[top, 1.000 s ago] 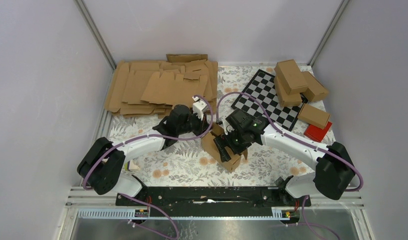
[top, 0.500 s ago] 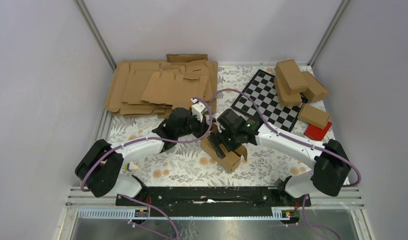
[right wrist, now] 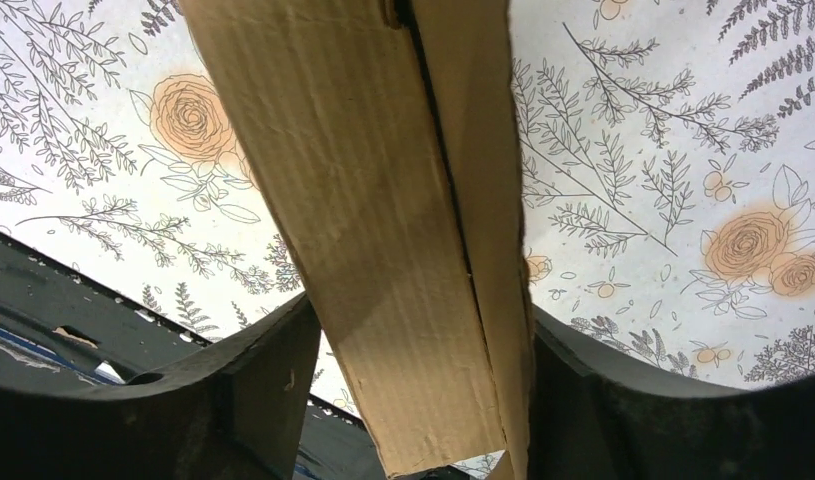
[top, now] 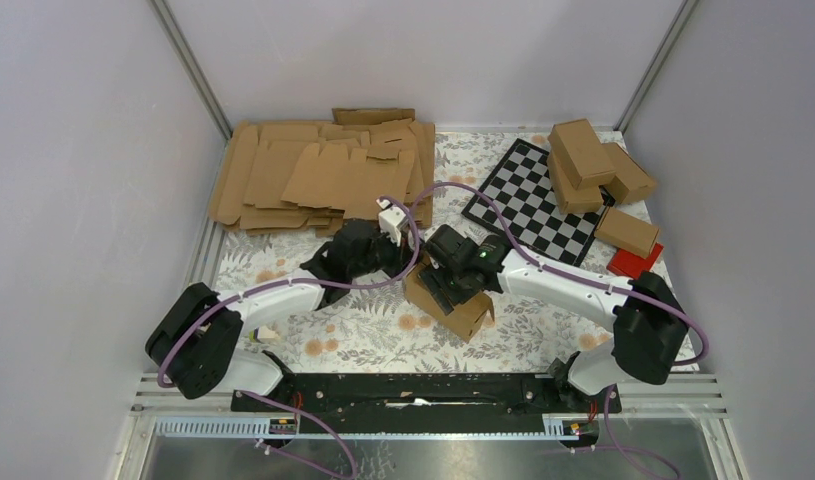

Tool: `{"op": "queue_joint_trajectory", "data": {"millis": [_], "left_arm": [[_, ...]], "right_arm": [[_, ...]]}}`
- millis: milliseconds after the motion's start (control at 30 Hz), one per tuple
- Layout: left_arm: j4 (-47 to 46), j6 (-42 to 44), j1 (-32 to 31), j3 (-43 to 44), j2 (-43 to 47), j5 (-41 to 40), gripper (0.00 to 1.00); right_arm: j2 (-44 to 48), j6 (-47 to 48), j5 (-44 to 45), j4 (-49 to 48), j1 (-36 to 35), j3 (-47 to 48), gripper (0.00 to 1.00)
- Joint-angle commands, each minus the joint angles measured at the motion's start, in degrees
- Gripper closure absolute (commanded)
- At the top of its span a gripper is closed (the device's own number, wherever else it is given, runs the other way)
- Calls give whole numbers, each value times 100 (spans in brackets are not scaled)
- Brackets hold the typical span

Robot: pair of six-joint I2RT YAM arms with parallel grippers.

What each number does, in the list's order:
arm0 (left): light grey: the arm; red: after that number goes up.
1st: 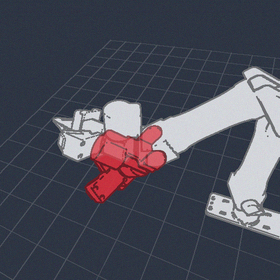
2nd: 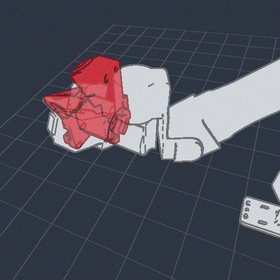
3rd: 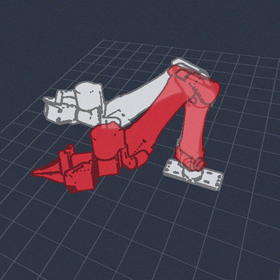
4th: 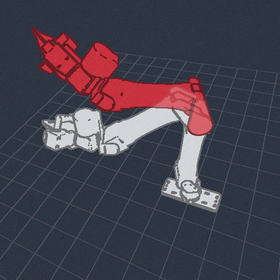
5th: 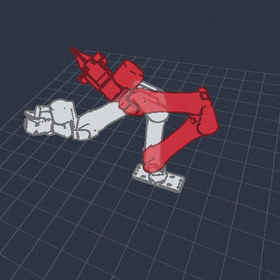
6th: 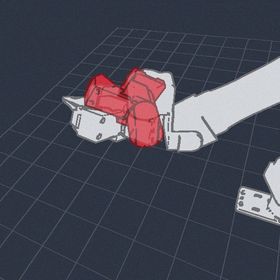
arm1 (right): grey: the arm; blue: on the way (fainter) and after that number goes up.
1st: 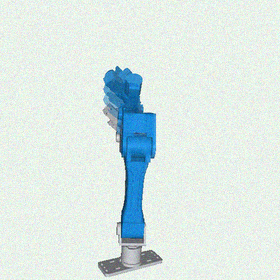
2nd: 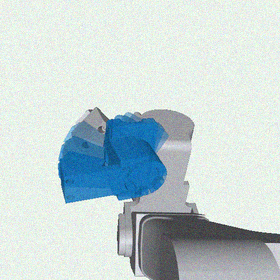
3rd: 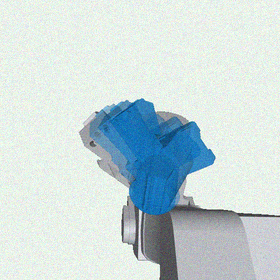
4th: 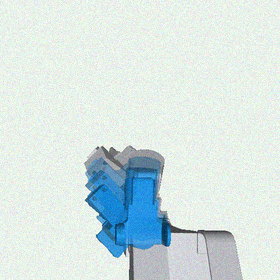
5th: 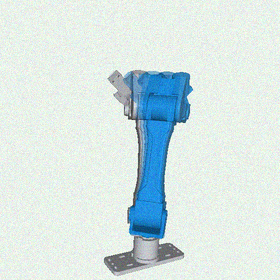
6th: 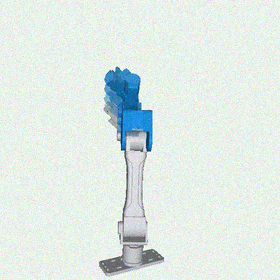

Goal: Fold the paper box

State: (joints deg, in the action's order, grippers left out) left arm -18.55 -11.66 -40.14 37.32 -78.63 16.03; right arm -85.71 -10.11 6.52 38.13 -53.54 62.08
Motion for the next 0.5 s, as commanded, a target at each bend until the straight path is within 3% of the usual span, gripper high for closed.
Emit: {"op": "queue_joint_trajectory", "data": {"millis": [0, 467], "left_arm": [[-473, -23, -26, -125, 222, 23, 100], [-2021, -491, -380, -1266, 481, -609, 100]], "right_arm": [[180, -121, 395, 54, -29, -30, 33], [257, -385, 478, -104, -25, -192, 43]]}}
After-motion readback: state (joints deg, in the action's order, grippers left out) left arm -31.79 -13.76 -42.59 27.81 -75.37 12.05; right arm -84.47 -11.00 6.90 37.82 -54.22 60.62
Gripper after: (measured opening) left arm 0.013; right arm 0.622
